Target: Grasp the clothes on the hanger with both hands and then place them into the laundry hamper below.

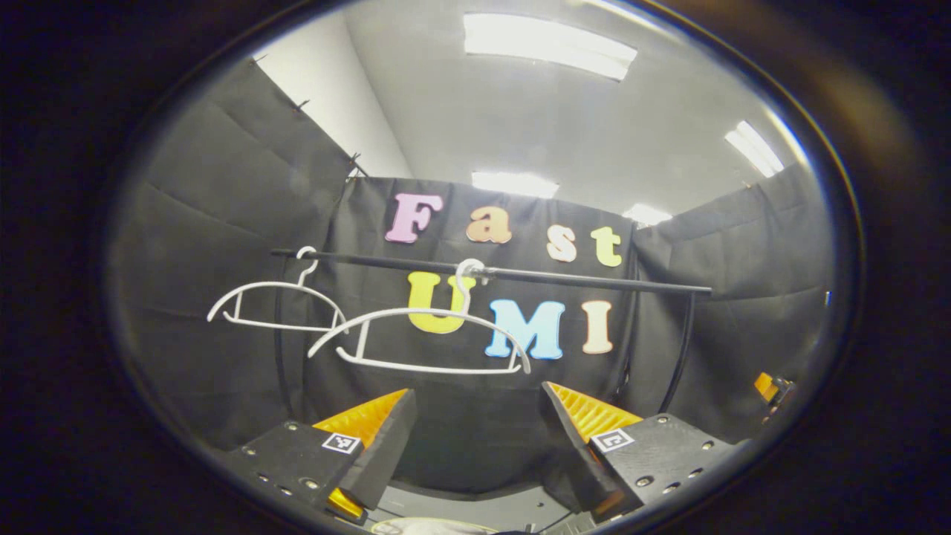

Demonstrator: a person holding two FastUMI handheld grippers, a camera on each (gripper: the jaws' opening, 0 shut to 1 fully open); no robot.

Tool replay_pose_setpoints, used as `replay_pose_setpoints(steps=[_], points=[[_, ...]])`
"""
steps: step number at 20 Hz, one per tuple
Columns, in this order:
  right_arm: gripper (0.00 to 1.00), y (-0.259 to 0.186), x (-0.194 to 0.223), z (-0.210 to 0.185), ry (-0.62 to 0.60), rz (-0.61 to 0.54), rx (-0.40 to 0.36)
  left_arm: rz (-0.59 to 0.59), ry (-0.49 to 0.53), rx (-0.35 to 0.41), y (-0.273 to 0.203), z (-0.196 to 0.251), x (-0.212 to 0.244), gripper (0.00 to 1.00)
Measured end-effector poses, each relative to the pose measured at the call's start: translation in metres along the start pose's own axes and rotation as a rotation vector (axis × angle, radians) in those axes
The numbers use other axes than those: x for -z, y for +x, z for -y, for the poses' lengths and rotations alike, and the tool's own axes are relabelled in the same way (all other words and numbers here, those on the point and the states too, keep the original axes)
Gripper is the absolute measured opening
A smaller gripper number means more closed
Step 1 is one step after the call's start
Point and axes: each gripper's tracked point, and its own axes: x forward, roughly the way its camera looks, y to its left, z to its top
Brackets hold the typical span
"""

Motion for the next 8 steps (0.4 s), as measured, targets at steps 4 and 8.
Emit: replay_pose_setpoints(steps=[4,8], points=[[0.98,-0.013,0.003,-0.001,-0.021,0.003,0.022,-0.045,-0.021,-0.016,-0.010,-0.028,0.017,0.97],[0.92,-0.026,0.001,-0.022,-0.047,0.019,0.002,-0.034,-0.004,0.011,-0.020,-0.039,0.021,0.96]])
